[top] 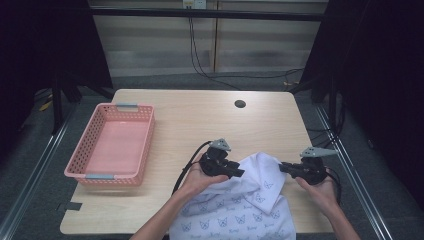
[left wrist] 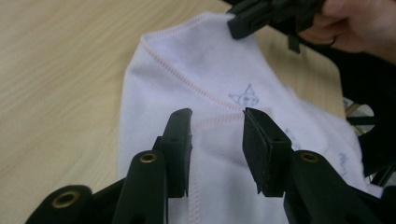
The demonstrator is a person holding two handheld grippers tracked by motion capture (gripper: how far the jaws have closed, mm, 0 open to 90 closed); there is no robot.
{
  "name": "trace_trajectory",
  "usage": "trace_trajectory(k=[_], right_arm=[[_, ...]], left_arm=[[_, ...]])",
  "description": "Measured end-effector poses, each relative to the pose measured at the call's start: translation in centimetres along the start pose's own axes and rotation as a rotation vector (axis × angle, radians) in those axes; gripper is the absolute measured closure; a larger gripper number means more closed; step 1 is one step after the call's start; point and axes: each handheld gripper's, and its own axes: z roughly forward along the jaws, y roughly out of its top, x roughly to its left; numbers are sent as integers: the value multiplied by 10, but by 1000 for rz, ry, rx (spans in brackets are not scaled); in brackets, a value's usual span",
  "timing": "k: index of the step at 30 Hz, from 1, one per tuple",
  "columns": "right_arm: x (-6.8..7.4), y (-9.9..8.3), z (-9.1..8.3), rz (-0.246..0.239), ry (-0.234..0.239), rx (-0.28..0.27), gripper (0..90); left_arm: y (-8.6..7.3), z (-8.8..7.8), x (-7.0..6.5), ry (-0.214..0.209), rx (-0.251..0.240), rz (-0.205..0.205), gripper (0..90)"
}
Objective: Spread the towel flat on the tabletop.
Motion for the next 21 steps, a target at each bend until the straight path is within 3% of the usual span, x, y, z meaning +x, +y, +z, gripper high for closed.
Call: trace_trajectory(k=[2, 4, 5, 8, 9, 10, 11, 15, 17, 21], right_arm=[[1, 0, 1, 2, 1, 1, 845], [0, -1, 1, -1, 2, 1, 845], [0, -1, 1, -2, 2, 3, 845], [-1, -1, 0, -3, 2, 3, 845], [-1, -1, 0, -3, 3, 4, 845], [-1, -1, 0, -4, 4, 3, 845], [-1, -1, 0, -4, 5, 4, 845], [-2, -1, -1, 4, 5, -5, 845], [-2, 0, -3, 9, 5, -12, 845], [-4, 2, -8, 19, 2, -32, 846]], left_arm=[[-6, 10, 1, -1, 49, -2, 573], [-13, 22, 1, 34, 95, 3, 511], [-14, 25, 2, 24, 102, 3, 498], [-16, 30, -1, 11, 101, 26, 490], [-16, 30, -2, 2, 113, 52, 562], [-17, 28, -6, -2, 84, 95, 694], [-17, 26, -8, -1, 89, 125, 802], [-15, 16, -6, -3, 45, 92, 851], [-13, 7, -4, 25, 9, 79, 857], [-9, -22, 3, 62, -99, 45, 857]])
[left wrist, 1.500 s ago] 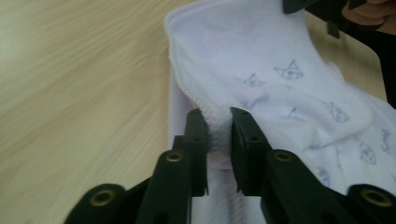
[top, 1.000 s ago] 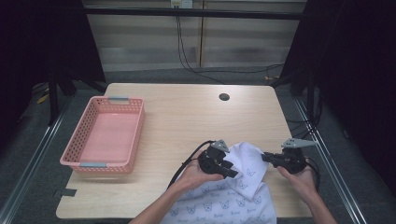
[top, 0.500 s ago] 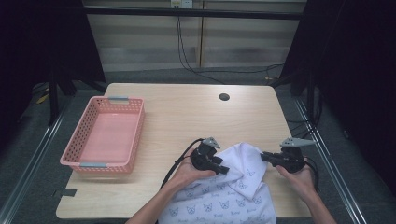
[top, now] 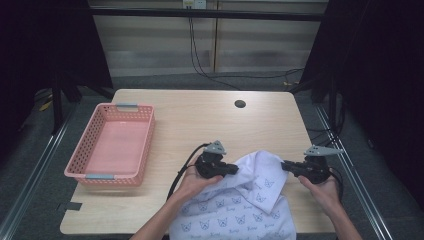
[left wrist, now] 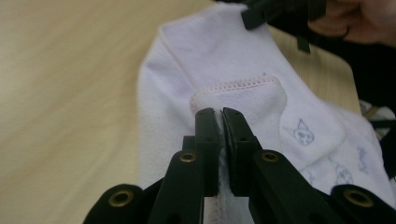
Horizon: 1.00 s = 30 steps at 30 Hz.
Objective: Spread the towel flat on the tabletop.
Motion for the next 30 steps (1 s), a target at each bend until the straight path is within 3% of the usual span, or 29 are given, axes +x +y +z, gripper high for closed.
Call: trace_trajectory(k=[4, 6, 8, 10, 16, 24, 30], right_arm=[[-3, 9, -12, 15, -3, -54, 851], [-5, 16, -20, 16, -12, -92, 851], [-7, 23, -30, 19, -14, -132, 852], [-9, 30, -38, 11, -23, -157, 853], [-13, 60, -49, -6, -47, -218, 854], [-25, 110, -53, -34, -76, -262, 854], [-34, 144, -38, -51, -95, -250, 854]], left_arm=[[8, -31, 11, 65, -70, -9, 857], [12, -48, 14, 123, -108, -4, 858], [15, -64, 18, 144, -139, -11, 860], [20, -77, 22, 197, -156, -3, 863], [36, -111, 32, 281, -237, -10, 865], [54, -136, 56, 373, -273, -33, 865], [67, -138, 77, 419, -264, -46, 865]])
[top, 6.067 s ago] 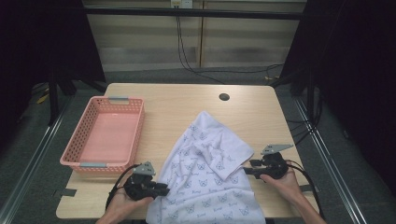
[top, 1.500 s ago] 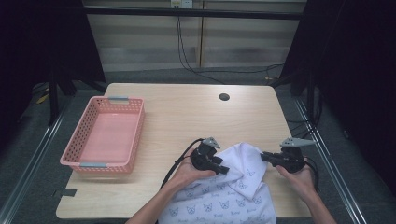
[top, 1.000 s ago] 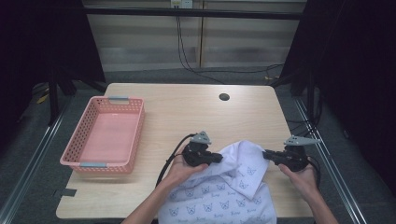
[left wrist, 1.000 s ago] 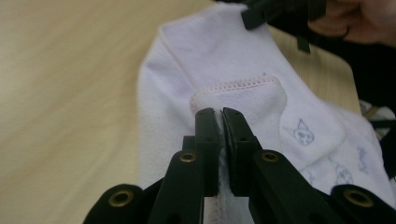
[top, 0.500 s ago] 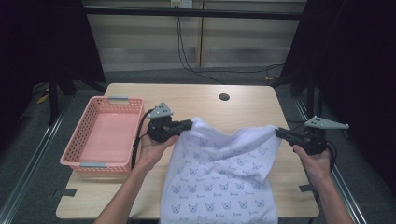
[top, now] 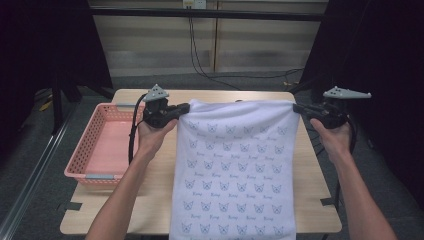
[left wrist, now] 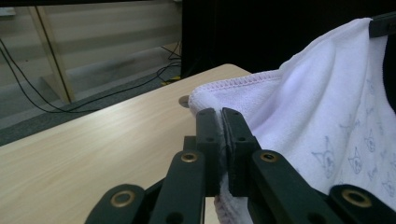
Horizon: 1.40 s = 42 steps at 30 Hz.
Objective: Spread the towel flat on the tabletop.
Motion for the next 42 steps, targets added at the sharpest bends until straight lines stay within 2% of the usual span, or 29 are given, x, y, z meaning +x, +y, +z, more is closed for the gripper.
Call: trace_trajectory(k=[4, 7, 8, 9, 10, 11, 12, 13, 14, 18, 20, 22, 25, 27, 29, 30, 31, 32, 34, 36, 38, 40, 41, 42], right_arm=[[-8, 12, 22, 3, -23, -10, 855], [-17, 10, 47, 36, -27, 9, 838], [-19, 7, 56, 33, -30, 36, 803], [-23, 1, 65, 48, -46, 64, 754], [-26, -5, 70, 81, -52, 65, 723], [-29, -12, 73, 98, -51, 70, 705], [-31, -18, 73, 109, -60, 68, 674], [-32, -24, 73, 118, -55, 69, 673], [-31, -29, 71, 108, -46, 75, 674], [-21, -49, 56, 86, -30, 91, 645], [-11, -58, 46, 65, -14, 99, 631], [1, -67, 36, 46, 25, 116, 598], [25, -86, 21, 17, 77, 146, 553], [36, -99, 15, 26, 115, 159, 532], [47, -114, 11, 26, 133, 181, 501], [53, -123, 9, 29, 162, 217, 480], [59, -129, 8, 9, 154, 232, 467], [63, -134, 6, 9, 161, 242, 459], [68, -141, 2, 10, 176, 249, 447], [70, -146, -2, 2, 181, 267, 460], [73, -154, -1, -1, 196, 288, 501], [77, -160, 4, -36, 197, 330, 593], [79, -161, 7, -50, 207, 343, 603], [80, -162, 10, -52, 204, 341, 601]], left_arm=[[8, 12, 18, 42, 7, -20, 865], [5, 24, 29, 56, 62, -40, 844], [3, 26, 31, 74, 74, -36, 795], [0, 28, 33, 63, 76, -48, 765], [-3, 28, 34, 77, 81, -54, 741], [-5, 29, 34, 73, 81, -61, 702], [-8, 28, 34, 59, 79, -62, 699], [-10, 27, 34, 71, 90, -59, 693], [-13, 26, 33, 54, 92, -63, 700], [-24, 18, 25, 32, 90, -74, 702], [-31, 12, 17, 7, 95, -60, 692], [-40, 7, 6, -12, 104, -63, 674], [-55, -1, -10, -69, 130, -43, 660], [-67, -6, -19, -105, 148, -41, 660], [-86, -13, -29, -133, 166, -64, 660], [-95, -15, -32, -150, 189, -58, 660], [-104, -18, -36, -148, 213, -51, 660], [-110, -21, -39, -140, 227, -48, 663], [-126, -27, -45, -165, 257, -62, 658], [-140, -31, -49, -168, 328, -50, 651], [-149, -34, -50, -175, 353, -40, 637], [-157, -36, -50, -162, 362, -46, 651], [-161, -35, -51, -162, 373, -17, 682], [-165, -29, -50, -148, 419, 16, 723]])
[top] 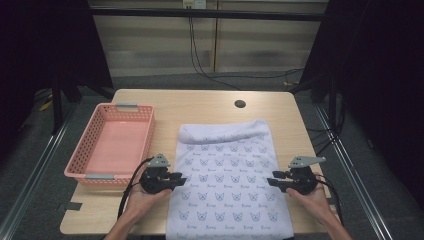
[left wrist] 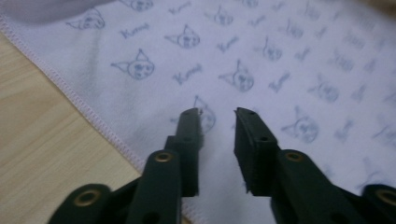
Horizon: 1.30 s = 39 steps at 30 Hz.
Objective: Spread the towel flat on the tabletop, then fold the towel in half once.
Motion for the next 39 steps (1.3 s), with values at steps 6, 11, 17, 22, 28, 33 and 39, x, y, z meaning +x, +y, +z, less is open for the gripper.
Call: trace_trajectory(k=[6, 11, 17, 22, 28, 33, 39], right_arm=[[-4, 5, 24, -35, -47, 44, 559], [3, -2, 21, -67, -53, 72, 701], [14, -16, 3, -69, -15, 106, 828], [23, -26, -8, -35, 25, 118, 832], [36, -36, -21, -37, 81, 153, 776], [30, -26, -29, -22, 47, 63, 598], [8, -13, -19, 3, -2, 7, 503]], left_arm=[[3, 11, 1, 5, 7, -14, 639], [-3, 4, -6, 38, 42, -10, 836], [-11, -2, -22, -58, 69, 33, 882], [-13, -3, -31, -74, 80, 36, 885], [-27, -16, -51, -139, 121, 44, 867], [-17, -16, -41, -123, 76, 20, 656], [8, -11, -14, -69, -5, -38, 563]])
